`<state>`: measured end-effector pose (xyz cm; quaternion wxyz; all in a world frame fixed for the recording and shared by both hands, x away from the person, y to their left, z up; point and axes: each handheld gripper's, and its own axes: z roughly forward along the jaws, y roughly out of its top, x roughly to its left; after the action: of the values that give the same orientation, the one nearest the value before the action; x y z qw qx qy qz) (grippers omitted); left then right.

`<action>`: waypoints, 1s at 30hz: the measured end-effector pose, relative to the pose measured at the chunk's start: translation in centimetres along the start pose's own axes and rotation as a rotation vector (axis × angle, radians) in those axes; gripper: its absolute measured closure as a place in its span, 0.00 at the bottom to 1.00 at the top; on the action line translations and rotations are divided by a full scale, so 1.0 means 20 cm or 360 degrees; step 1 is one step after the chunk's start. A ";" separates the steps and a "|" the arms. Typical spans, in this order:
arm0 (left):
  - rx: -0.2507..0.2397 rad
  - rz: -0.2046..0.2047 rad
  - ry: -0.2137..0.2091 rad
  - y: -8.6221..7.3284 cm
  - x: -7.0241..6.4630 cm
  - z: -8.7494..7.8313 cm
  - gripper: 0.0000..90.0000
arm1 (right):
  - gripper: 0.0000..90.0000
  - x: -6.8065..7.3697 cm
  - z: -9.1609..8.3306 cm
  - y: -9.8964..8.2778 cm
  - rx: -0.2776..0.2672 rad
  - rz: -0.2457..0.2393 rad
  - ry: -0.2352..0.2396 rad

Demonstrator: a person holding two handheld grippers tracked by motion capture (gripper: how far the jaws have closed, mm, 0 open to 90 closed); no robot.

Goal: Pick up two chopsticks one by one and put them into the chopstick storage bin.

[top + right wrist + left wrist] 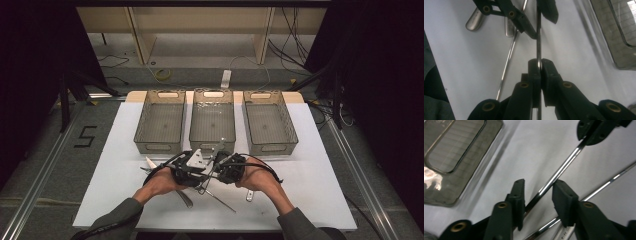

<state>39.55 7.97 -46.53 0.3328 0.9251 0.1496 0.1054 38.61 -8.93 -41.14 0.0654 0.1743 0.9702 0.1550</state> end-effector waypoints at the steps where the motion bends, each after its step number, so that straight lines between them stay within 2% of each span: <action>1: -0.0001 0.0015 -0.0006 0.00 0.00 0.00 0.73 | 0.97 0.00 -0.01 0.00 0.0000 -0.0010 0.0003; 6: 0.0005 0.0129 -0.0029 0.03 -0.01 -0.05 0.79 | 0.97 -0.01 -0.06 -0.01 -0.0059 -0.0026 0.0022; 12: -0.0002 0.0214 -0.0050 0.05 -0.03 -0.09 0.86 | 0.95 -0.05 -0.11 -0.05 -0.0157 -0.0062 0.0080; 14: 0.0006 0.0247 -0.0055 0.06 -0.04 -0.09 0.90 | 0.92 -0.06 -0.12 -0.05 -0.0184 -0.0049 0.0044; 16: 0.0010 0.0272 -0.0051 0.07 -0.06 -0.10 0.94 | 0.90 -0.08 -0.13 -0.06 -0.0230 0.0020 0.0009; 17: 0.0008 0.0271 -0.0034 0.08 -0.06 -0.11 0.94 | 0.88 -0.09 -0.14 -0.06 -0.0238 0.0004 0.0009; 18: 0.0009 0.0265 -0.0033 0.08 -0.06 -0.12 0.94 | 0.85 -0.09 -0.15 -0.06 -0.0254 0.0021 0.0019; 19: 0.0011 0.0259 -0.0026 0.08 -0.05 -0.12 0.94 | 0.81 -0.10 -0.16 -0.07 -0.0293 0.0020 0.0025; 20: 0.0009 0.0253 -0.0001 0.08 -0.05 -0.13 0.94 | 0.81 -0.10 -0.16 -0.07 -0.0293 0.0020 0.0025; 22: 0.0031 0.0216 0.0044 0.08 -0.03 -0.14 0.94 | 0.70 -0.10 -0.18 -0.06 -0.0357 0.0079 0.0008; 23: 0.0039 0.0202 0.0074 0.08 -0.02 -0.14 0.94 | 0.68 -0.10 -0.19 -0.06 -0.0390 0.0095 -0.0005; 24: 0.0045 0.0166 0.0089 0.07 0.00 -0.15 0.94 | 0.65 -0.11 -0.20 -0.07 -0.0435 0.0092 -0.0020; 26: 0.0046 0.0124 0.0127 0.06 0.03 -0.17 0.94 | 0.59 -0.12 -0.23 -0.07 -0.0515 0.0140 -0.0036; 30: 0.0043 0.0013 0.0172 0.05 0.07 -0.19 0.94 | 0.53 -0.13 -0.27 -0.09 -0.0635 0.0228 -0.0093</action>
<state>39.85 9.96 -42.83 0.3114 0.9230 0.1649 0.1545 39.51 -12.93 -36.31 0.1156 0.2307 0.9031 0.3431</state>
